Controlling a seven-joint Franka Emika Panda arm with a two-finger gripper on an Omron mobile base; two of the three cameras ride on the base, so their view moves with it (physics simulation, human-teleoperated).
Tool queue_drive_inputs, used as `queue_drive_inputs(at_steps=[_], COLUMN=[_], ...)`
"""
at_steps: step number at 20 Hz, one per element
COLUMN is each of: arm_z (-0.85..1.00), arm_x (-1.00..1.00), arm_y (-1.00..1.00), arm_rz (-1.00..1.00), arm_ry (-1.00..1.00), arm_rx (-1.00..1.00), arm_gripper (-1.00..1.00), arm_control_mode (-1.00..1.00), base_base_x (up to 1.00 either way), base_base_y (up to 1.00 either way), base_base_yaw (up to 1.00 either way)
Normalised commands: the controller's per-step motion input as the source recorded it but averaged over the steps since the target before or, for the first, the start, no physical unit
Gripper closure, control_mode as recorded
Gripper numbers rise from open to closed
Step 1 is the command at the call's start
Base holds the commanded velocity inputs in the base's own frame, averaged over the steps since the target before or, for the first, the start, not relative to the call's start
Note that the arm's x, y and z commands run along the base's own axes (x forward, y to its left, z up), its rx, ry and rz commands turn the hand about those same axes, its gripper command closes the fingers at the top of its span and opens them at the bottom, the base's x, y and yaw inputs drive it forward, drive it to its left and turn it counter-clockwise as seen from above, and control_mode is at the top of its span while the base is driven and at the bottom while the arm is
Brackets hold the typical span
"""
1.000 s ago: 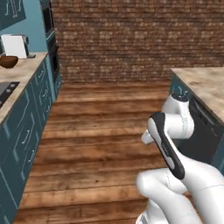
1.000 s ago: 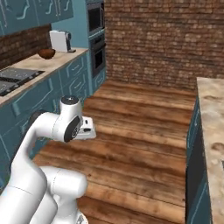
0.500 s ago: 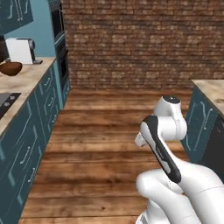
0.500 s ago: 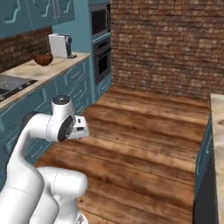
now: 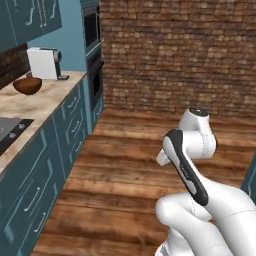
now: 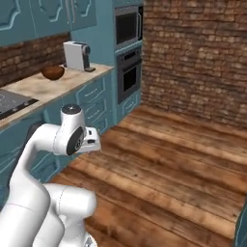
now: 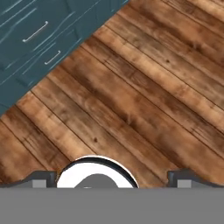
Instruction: Pick the cup and bowl from the counter and place them on the counter next to the sink.
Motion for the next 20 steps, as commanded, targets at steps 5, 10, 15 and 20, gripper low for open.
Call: queue_drive_inputs(at_steps=[5, 10, 15, 20], arm_z=[0.0, 0.0, 0.0, 0.0], arm_x=[0.0, 0.0, 0.0, 0.0], arm_y=[0.0, 0.0, 0.0, 0.0], arm_rz=[0.0, 0.0, 0.0, 0.0], arm_ry=[0.0, 0.0, 0.0, 0.0], arm_rx=[0.0, 0.0, 0.0, 0.0], arm_gripper=[-1.0, -1.0, -1.0, -1.0], arm_control_mode=[1.0, 1.0, 1.0, 1.0], base_base_x=[1.0, 1.0, 1.0, 1.0], base_base_y=[0.0, 0.0, 0.0, 0.0], base_base_yaw=[0.41, 0.5, 0.57, 0.57])
